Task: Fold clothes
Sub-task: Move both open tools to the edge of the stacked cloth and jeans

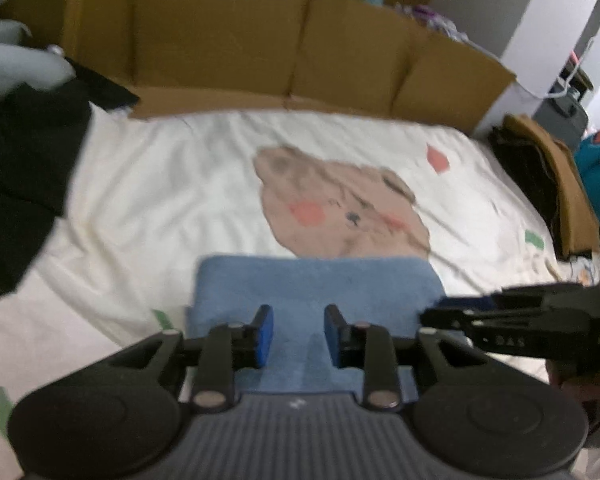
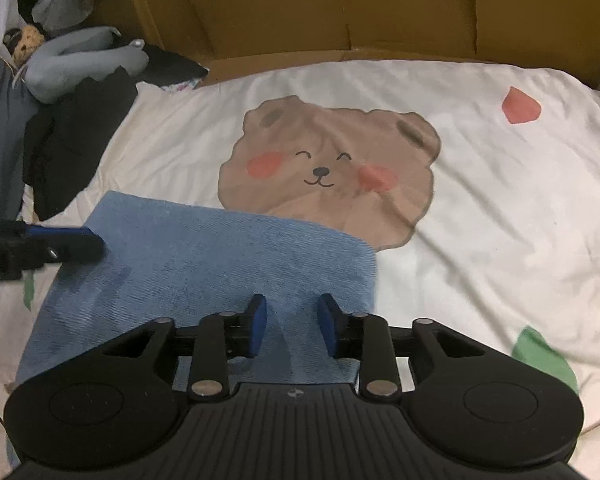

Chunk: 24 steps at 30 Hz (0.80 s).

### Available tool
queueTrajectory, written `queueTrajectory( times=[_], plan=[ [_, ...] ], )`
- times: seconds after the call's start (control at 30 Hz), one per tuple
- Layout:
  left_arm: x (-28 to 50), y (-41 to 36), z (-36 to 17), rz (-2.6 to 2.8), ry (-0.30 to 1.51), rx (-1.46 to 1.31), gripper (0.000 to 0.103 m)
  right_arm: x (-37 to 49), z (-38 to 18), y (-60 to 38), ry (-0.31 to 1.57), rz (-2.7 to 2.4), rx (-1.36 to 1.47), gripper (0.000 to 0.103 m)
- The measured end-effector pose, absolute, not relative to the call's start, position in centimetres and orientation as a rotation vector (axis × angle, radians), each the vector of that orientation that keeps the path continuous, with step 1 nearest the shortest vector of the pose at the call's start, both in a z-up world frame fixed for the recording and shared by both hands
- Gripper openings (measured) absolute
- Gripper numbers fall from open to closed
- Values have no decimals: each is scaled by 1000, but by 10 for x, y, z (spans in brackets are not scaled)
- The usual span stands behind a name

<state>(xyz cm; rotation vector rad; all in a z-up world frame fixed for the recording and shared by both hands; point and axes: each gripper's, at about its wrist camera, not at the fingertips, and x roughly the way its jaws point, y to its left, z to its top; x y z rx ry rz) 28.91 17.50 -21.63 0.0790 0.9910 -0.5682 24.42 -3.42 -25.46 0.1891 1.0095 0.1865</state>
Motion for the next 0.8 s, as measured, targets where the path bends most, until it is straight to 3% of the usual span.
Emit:
queueTrajectory(
  times=[0.13, 0.8],
  plan=[
    [283, 169, -232, -562, 980, 206, 30, 245, -262, -22, 1012, 165, 174, 48],
    [236, 214, -233, -501, 1039, 220, 30, 151, -248, -16, 1007, 208, 126, 46]
  ],
)
